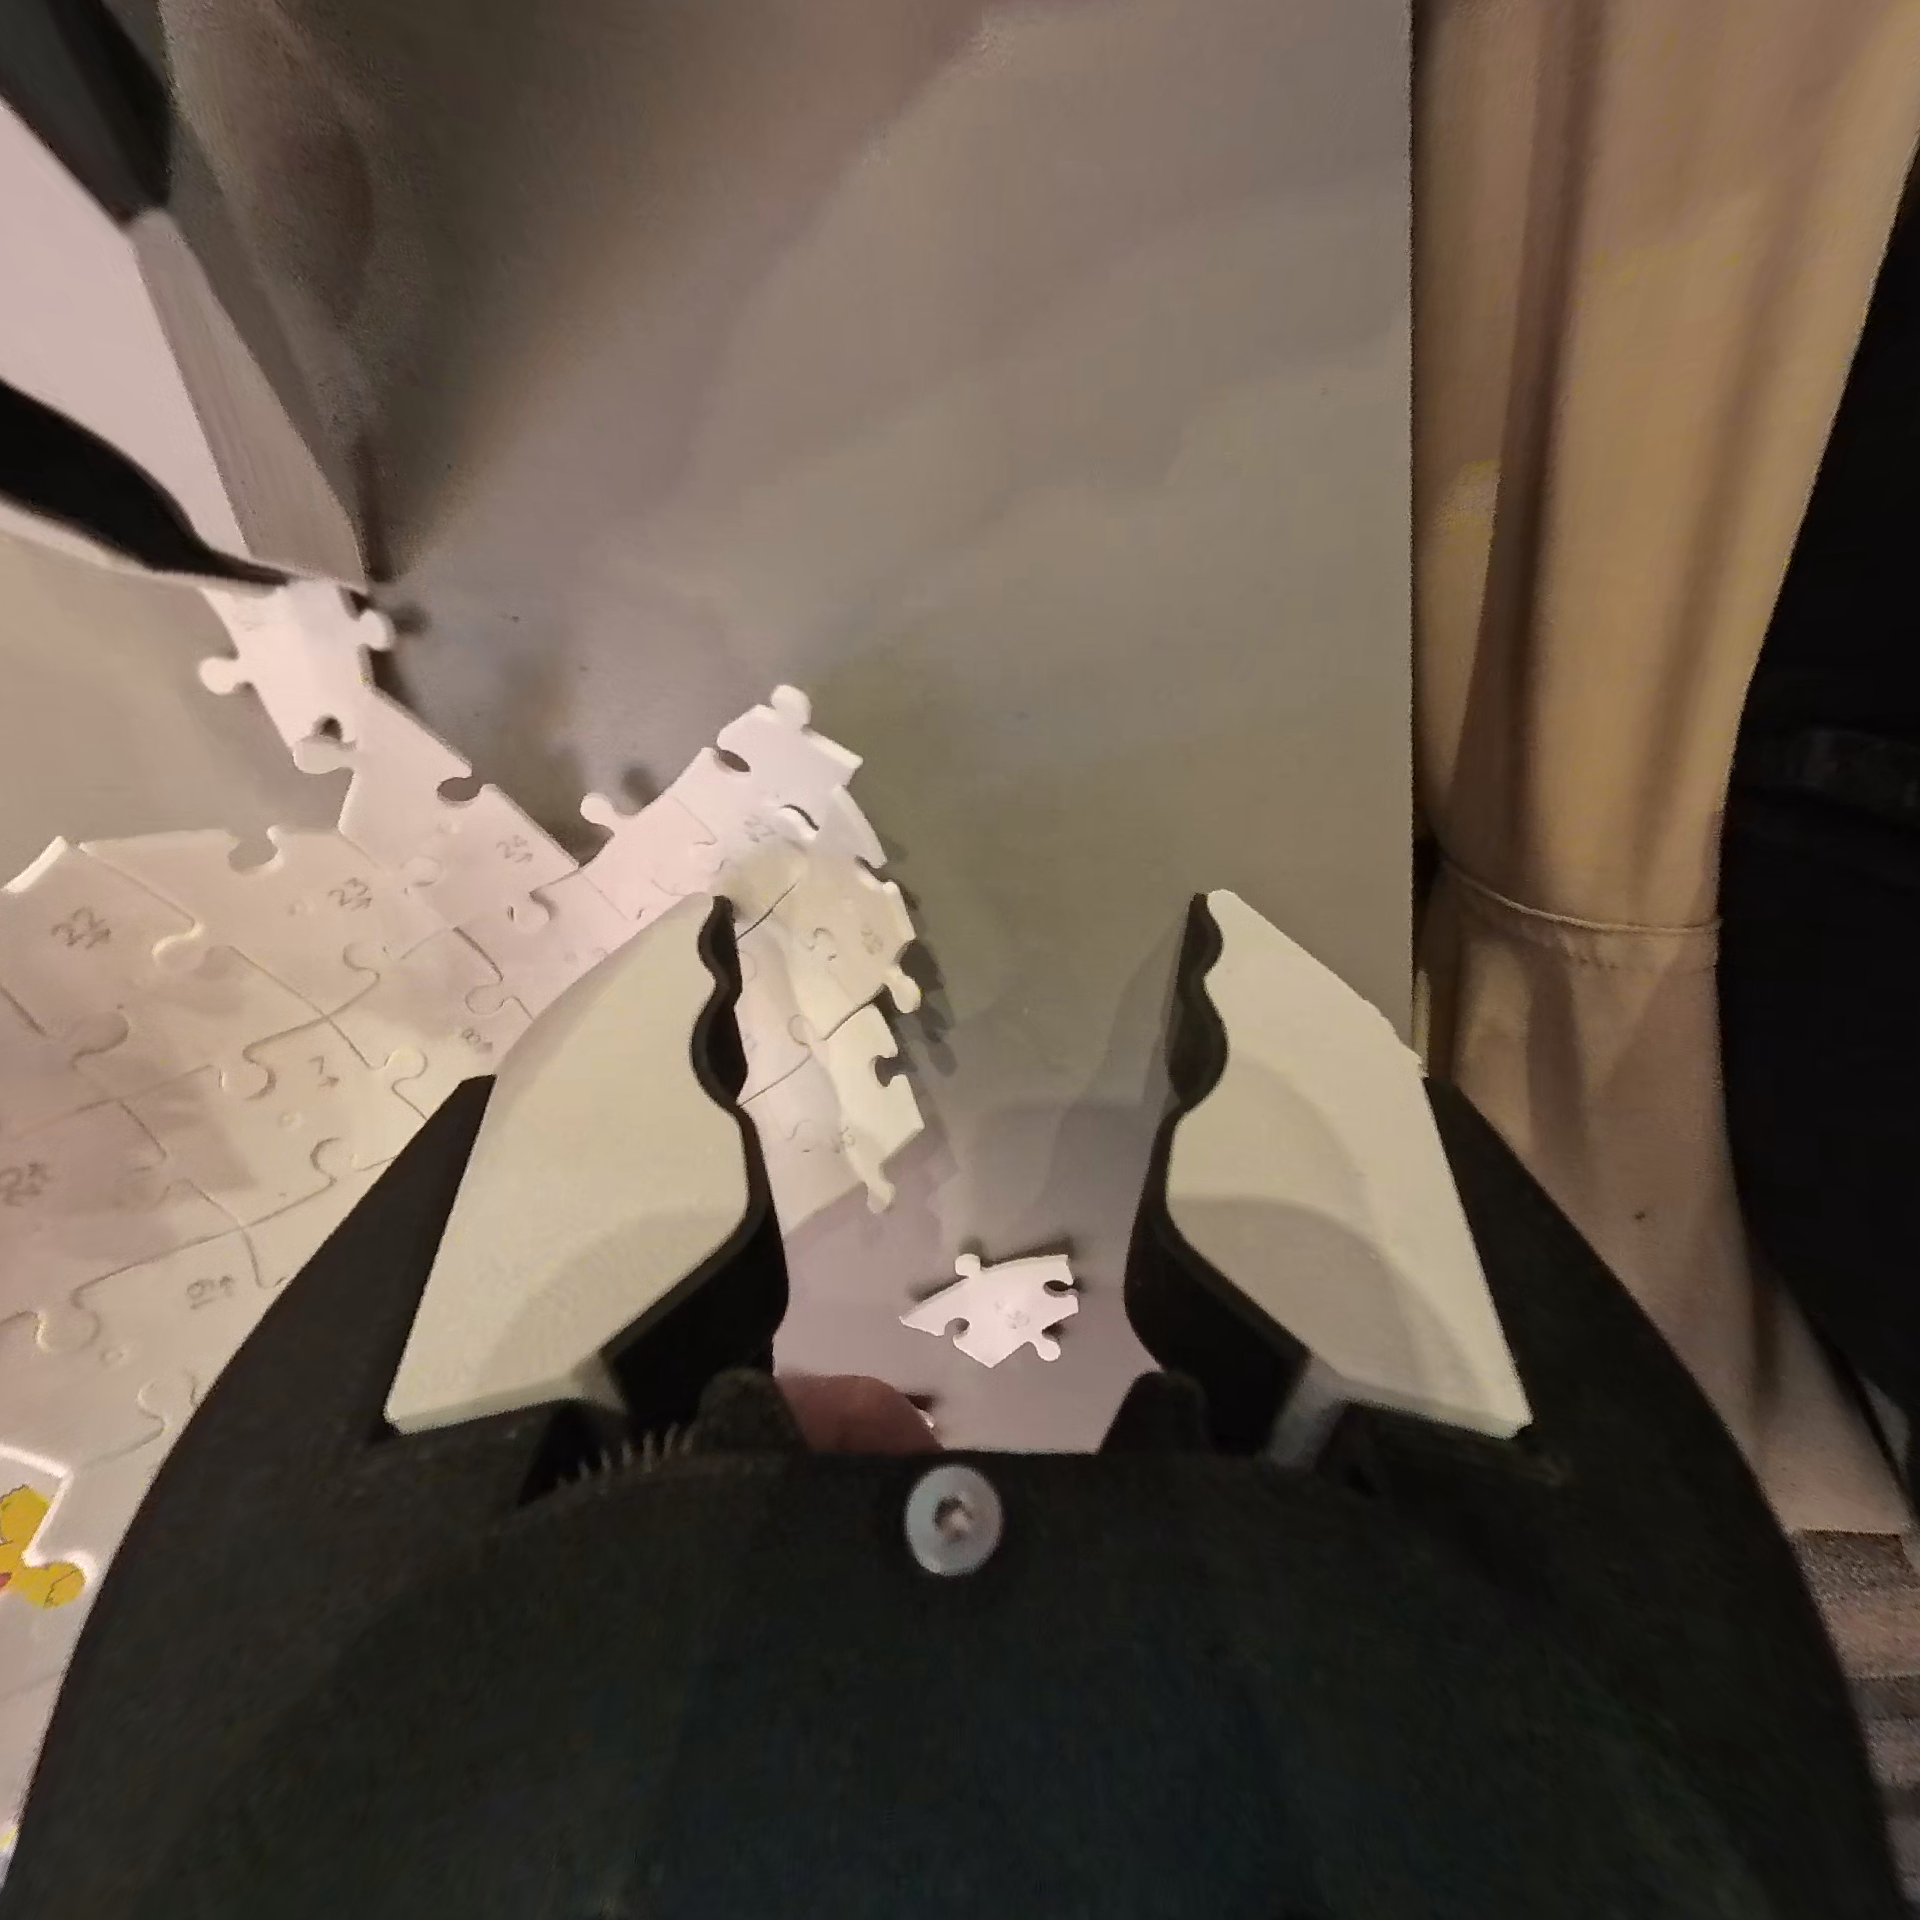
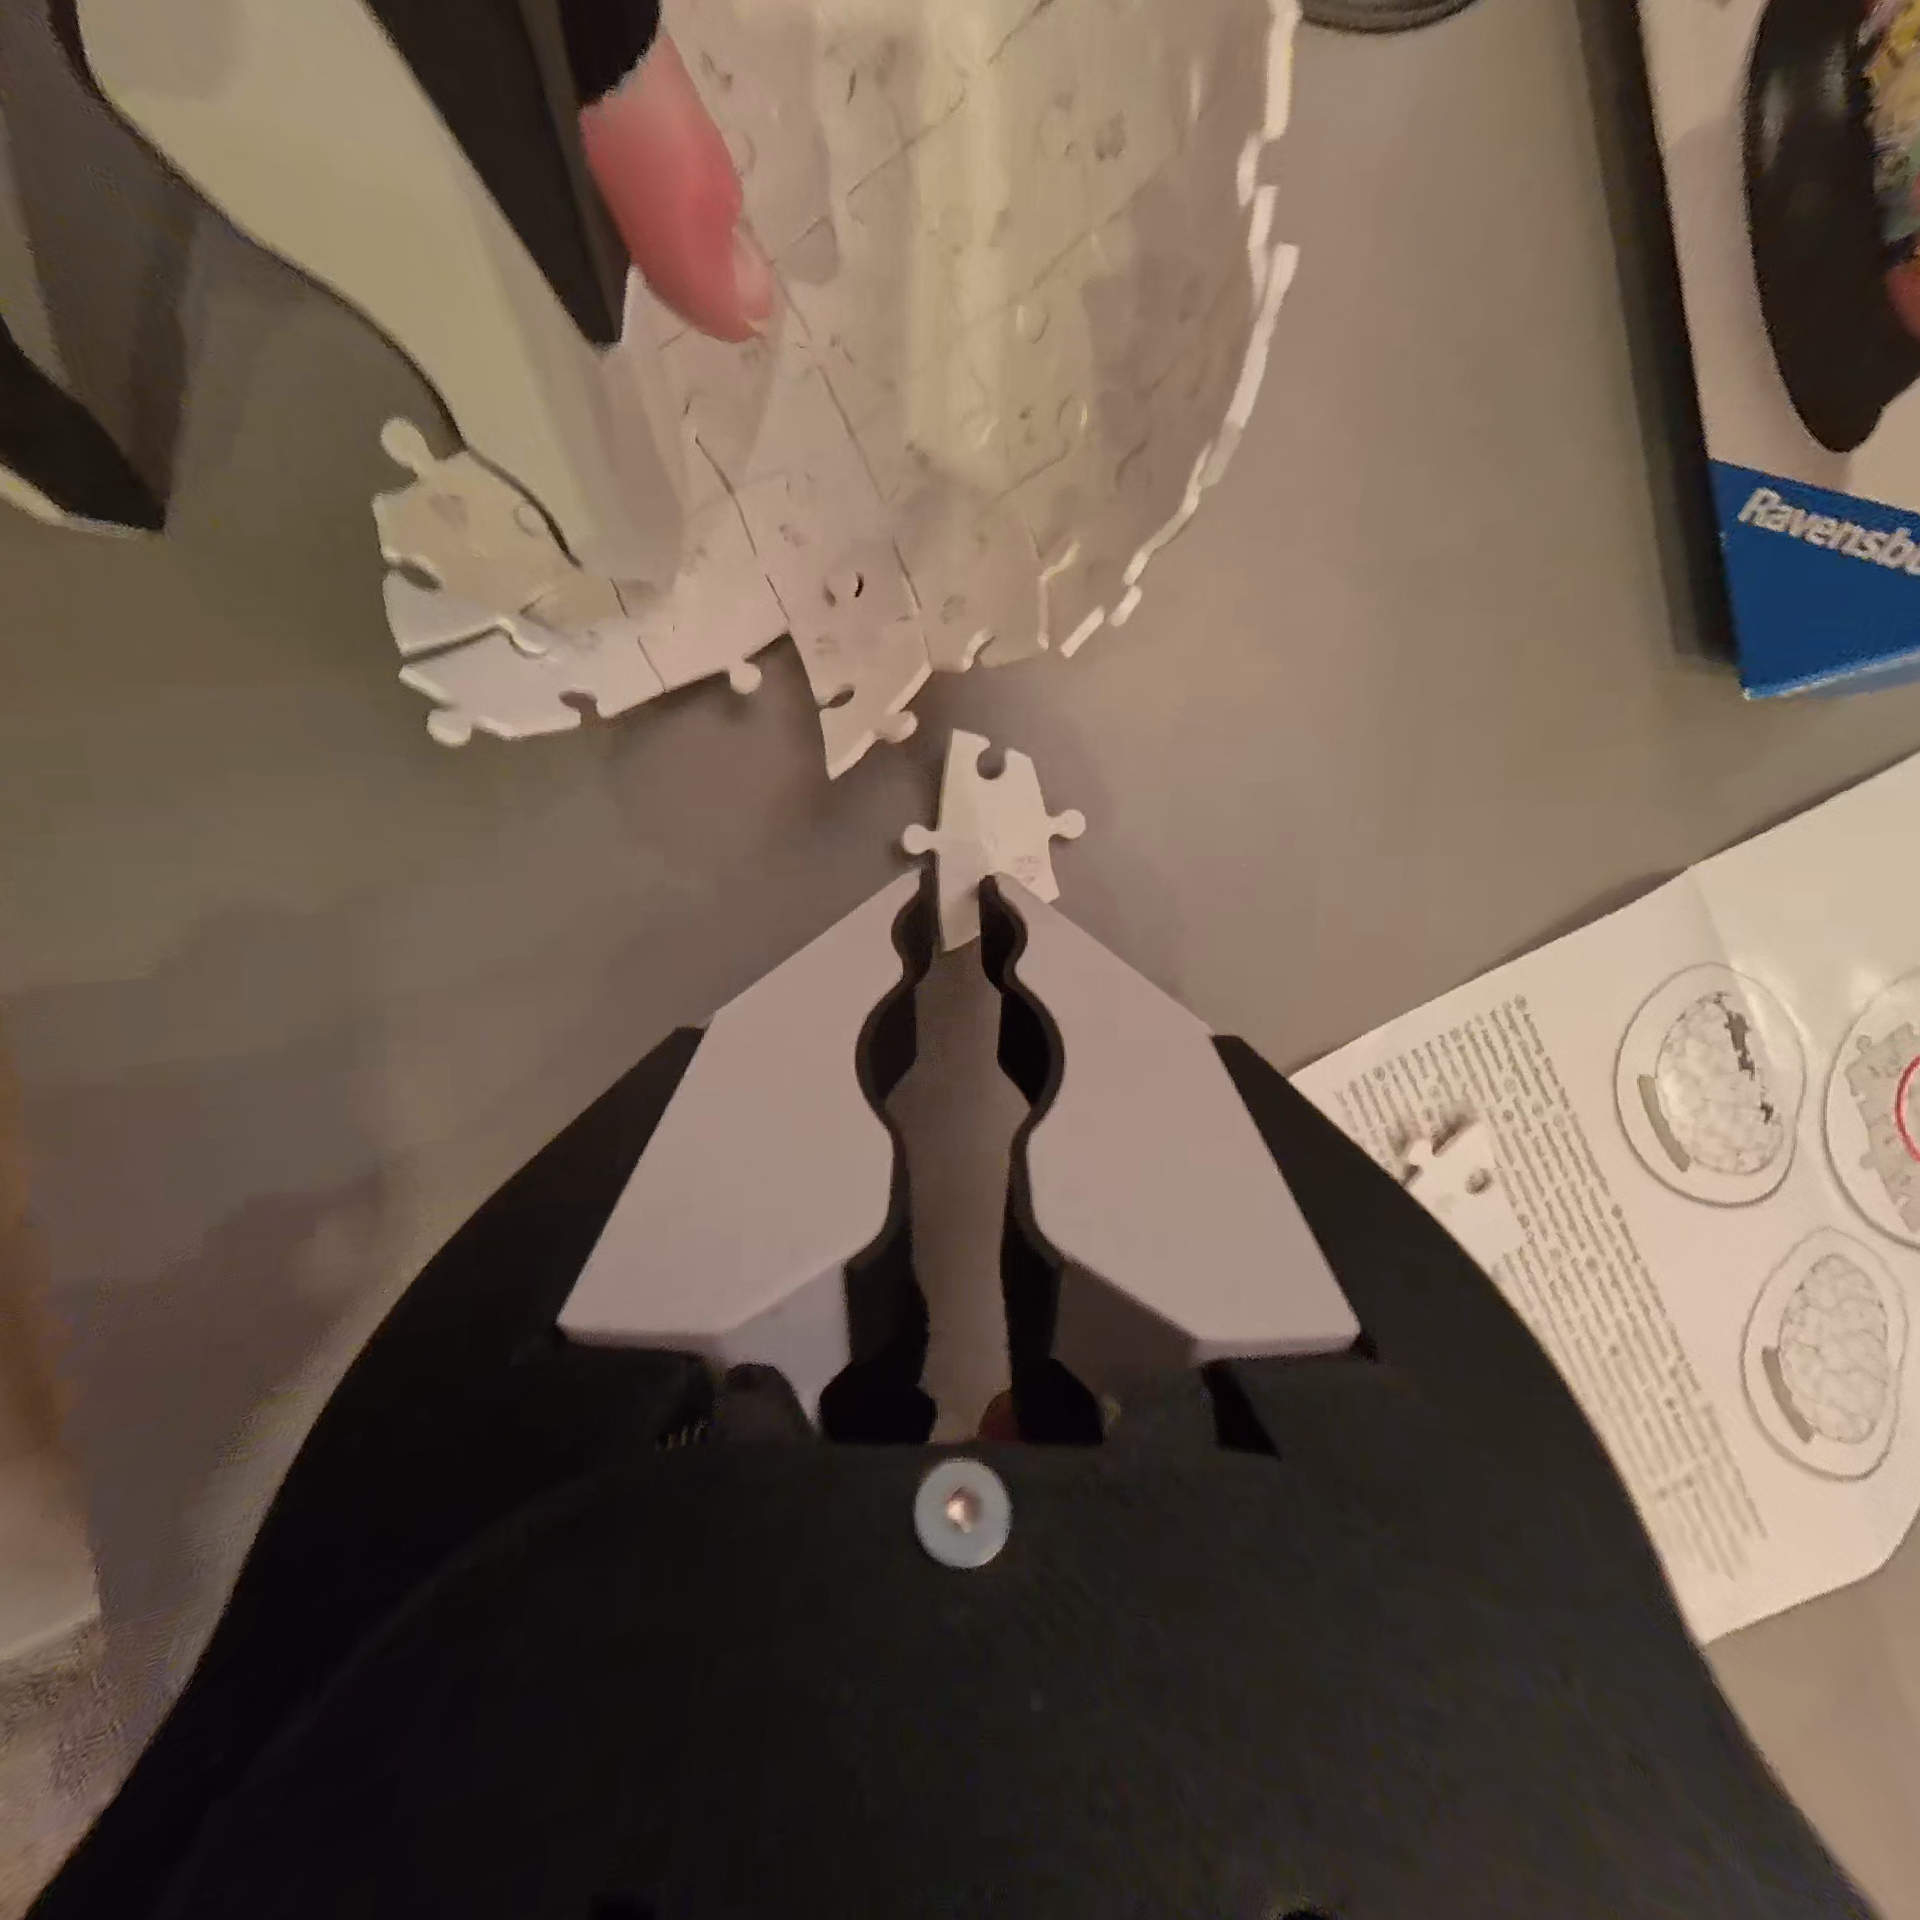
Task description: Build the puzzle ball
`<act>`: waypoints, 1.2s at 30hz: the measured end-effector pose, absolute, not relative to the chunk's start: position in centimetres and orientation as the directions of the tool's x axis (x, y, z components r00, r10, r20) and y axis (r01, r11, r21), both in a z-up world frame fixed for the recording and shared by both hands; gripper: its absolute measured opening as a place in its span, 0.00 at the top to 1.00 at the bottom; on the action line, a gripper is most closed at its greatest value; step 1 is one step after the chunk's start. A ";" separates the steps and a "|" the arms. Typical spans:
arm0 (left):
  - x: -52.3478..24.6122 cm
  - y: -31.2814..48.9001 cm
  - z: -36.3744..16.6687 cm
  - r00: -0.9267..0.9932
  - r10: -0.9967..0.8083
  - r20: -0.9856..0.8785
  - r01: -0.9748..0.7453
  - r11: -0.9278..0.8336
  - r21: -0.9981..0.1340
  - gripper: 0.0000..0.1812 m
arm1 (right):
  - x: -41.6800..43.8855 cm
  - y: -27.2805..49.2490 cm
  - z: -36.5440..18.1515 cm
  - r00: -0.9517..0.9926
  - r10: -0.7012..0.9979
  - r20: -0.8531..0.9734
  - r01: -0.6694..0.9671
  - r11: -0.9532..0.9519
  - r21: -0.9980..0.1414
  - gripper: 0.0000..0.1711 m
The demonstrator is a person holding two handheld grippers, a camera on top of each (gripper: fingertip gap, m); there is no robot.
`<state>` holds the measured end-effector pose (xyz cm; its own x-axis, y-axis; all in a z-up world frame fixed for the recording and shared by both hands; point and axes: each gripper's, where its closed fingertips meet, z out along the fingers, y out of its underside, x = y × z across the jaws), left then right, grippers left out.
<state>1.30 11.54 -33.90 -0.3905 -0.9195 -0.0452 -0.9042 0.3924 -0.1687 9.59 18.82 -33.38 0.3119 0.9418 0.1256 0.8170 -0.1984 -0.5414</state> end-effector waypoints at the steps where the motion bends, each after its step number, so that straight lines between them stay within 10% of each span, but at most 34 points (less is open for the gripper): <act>1: 1.3 11.5 -33.9 -0.391 -0.919 -0.045 -0.904 0.392 -0.169 0.56 | 9.8 18.8 -33.4 0.285 0.950 0.124 0.830 -0.180 -0.527 0.96; 20: 1.3 11.6 -33.9 -0.392 -0.919 -0.047 -0.904 0.395 -0.167 0.55 | 11.6 19.7 -33.4 0.631 0.774 0.039 0.696 -0.544 -0.468 0.91; 36: 1.3 11.6 -33.9 -0.392 -0.919 -0.046 -0.904 0.395 -0.164 0.55 | 12.2 19.0 -33.0 0.482 0.873 0.079 0.789 -0.393 -0.472 0.98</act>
<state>1.32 11.60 -33.88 -0.3925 -0.9186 -0.0464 -0.9041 0.3946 -0.1641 12.22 18.95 -33.01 0.4820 0.8726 0.0787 0.7889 -0.3932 -0.4722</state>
